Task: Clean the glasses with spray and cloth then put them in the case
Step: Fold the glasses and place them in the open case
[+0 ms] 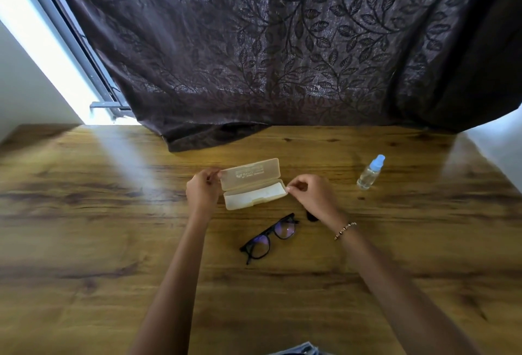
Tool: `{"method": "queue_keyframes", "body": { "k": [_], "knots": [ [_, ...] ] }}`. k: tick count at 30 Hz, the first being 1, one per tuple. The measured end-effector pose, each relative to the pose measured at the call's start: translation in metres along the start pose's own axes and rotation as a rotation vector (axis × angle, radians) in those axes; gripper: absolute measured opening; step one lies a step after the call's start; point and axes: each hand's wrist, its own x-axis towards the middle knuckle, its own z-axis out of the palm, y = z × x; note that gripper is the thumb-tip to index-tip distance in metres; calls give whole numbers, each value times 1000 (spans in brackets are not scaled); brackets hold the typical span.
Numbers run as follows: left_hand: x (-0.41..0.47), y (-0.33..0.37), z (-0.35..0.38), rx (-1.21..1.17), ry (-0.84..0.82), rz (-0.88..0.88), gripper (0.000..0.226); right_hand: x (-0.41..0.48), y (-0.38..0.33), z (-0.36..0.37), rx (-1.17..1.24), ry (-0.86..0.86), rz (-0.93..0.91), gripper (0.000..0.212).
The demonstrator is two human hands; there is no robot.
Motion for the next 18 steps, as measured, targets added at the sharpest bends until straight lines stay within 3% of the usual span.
{"method": "queue_keyframes", "body": {
  "k": [8, 18],
  "knots": [
    [3, -2, 4, 14, 32, 4, 18, -9, -1, -18, -162, -454, -25, 14],
    [6, -5, 1, -6, -1, 63, 18, -13, 5, -12, 1, -507, -20, 9]
  ]
}}
